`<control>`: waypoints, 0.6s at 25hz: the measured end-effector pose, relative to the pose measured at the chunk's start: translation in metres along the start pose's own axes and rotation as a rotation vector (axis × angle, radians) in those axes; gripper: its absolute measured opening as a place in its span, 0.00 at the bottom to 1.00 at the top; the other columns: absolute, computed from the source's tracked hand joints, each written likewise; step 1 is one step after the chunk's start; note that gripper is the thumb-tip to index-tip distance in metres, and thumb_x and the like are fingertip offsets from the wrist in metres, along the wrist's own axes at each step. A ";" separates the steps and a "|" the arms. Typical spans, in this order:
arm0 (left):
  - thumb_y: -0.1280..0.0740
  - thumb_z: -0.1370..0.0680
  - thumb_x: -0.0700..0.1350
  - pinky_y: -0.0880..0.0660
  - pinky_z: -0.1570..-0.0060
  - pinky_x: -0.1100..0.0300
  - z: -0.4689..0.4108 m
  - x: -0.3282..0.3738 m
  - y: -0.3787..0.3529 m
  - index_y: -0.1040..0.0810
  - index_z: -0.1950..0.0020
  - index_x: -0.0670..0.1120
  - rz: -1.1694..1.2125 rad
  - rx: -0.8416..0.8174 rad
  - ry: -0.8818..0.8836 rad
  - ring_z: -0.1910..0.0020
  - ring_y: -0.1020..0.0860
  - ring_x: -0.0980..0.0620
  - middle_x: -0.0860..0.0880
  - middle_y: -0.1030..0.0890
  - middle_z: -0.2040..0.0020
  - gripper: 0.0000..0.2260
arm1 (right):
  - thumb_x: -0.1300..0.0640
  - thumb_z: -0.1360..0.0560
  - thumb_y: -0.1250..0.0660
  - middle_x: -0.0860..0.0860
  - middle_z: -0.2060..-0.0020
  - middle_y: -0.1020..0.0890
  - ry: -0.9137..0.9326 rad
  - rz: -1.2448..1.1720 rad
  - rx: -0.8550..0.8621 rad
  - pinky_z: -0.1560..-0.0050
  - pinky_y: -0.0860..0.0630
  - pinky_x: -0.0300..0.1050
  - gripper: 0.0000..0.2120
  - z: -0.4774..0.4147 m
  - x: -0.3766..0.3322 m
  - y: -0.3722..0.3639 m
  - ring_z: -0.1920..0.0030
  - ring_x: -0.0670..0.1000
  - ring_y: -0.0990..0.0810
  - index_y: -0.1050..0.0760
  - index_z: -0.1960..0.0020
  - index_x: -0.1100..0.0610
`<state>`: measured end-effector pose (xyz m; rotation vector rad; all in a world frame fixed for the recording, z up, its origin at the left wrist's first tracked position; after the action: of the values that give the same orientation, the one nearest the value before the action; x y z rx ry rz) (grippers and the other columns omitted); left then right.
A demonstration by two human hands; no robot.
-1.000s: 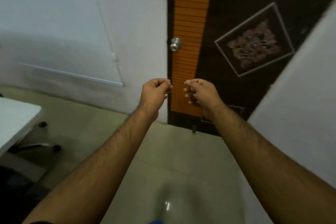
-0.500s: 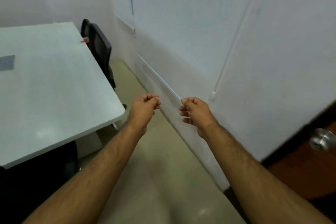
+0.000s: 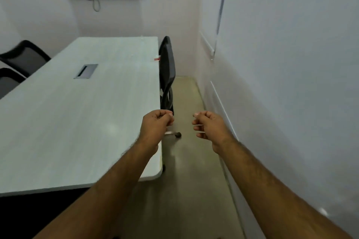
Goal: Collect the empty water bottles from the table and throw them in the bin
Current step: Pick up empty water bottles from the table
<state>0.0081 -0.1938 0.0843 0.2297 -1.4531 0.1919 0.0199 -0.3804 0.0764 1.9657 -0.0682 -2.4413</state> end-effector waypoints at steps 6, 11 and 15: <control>0.35 0.22 0.39 0.22 0.55 0.59 -0.117 0.030 -0.037 0.18 0.52 0.48 0.030 0.229 0.016 0.51 0.18 0.49 0.45 0.16 0.53 0.06 | 0.53 0.20 0.35 0.51 0.59 0.18 0.038 0.116 -0.244 0.57 0.23 0.46 0.06 -0.166 -0.061 -0.016 0.58 0.50 0.21 0.23 0.54 0.53; 0.34 0.21 0.41 0.20 0.51 0.55 -0.231 0.035 -0.046 0.18 0.46 0.44 0.052 0.379 0.029 0.49 0.17 0.48 0.47 0.16 0.52 0.07 | 0.53 0.20 0.35 0.54 0.56 0.17 0.093 0.180 -0.384 0.60 0.23 0.43 0.06 -0.297 -0.103 -0.049 0.58 0.50 0.20 0.22 0.53 0.54; 0.35 0.21 0.42 0.21 0.52 0.57 -0.361 0.033 -0.065 0.18 0.45 0.44 0.102 0.419 0.004 0.50 0.17 0.49 0.46 0.16 0.51 0.07 | 0.53 0.20 0.35 0.53 0.57 0.17 0.128 0.179 -0.438 0.60 0.21 0.43 0.07 -0.431 -0.122 -0.079 0.58 0.50 0.20 0.21 0.49 0.56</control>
<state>0.3746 -0.1592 0.0774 0.4956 -1.4107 0.5812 0.4689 -0.3099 0.1005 1.8219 0.2572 -2.0029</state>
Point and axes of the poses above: each hand's wrist, its own z-axis away from the middle knuckle, its own y-axis out of the back of the hand, x = y × z, the point moved 6 cm from there along -z, towards the middle knuckle
